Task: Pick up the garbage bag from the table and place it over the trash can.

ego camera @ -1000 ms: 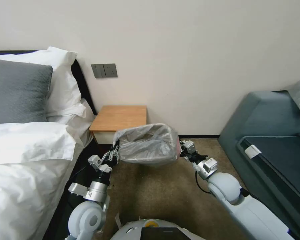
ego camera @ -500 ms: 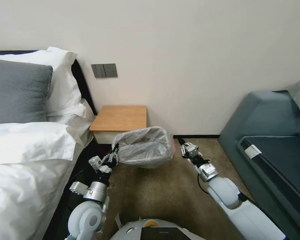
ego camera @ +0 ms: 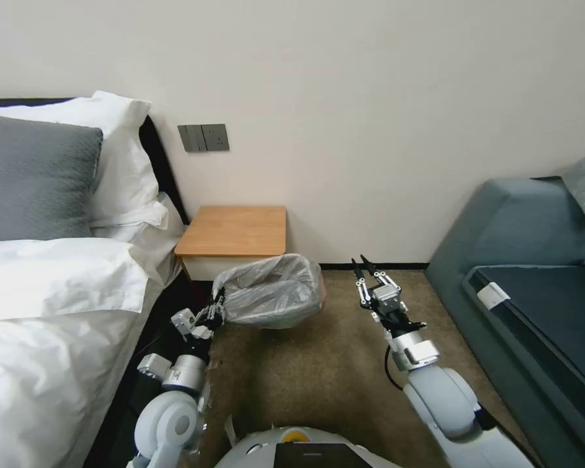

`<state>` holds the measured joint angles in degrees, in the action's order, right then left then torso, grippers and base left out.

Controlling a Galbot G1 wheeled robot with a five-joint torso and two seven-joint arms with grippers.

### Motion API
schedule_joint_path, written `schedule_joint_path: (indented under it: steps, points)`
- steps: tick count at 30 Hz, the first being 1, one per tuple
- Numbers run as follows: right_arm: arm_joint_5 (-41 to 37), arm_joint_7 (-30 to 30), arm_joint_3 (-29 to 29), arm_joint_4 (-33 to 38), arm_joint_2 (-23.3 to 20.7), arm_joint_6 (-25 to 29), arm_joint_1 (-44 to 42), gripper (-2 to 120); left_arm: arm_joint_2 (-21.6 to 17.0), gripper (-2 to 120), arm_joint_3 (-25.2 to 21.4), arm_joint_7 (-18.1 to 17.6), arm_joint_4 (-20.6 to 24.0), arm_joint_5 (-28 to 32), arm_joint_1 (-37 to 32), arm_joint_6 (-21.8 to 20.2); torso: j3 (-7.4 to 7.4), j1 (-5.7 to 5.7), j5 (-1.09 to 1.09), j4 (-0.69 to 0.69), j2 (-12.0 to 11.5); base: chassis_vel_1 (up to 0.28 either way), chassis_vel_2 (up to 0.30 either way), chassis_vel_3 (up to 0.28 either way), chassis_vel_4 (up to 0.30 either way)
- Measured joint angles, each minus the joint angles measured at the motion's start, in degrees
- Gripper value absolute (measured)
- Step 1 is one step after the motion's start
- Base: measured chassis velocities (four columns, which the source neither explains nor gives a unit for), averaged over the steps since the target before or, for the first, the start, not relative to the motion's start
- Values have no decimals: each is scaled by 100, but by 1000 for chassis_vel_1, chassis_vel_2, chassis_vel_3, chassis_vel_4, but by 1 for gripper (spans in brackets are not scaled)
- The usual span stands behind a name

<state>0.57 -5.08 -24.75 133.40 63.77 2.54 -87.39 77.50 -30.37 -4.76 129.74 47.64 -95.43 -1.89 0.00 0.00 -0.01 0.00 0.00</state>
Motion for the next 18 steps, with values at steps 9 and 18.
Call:
schedule_joint_path:
  steps: [9,18]
  points:
    - [-1191,72,134,378,348,269,-79,65,75,9,2,45,-150,179,101,14,0,0,1,0,0,0,0,0,0]
    - [-2031,564,287,470,354,487,28,97,49,9,25,51,-170,160,80,32,0,0,1,0,0,0,0,0,0]
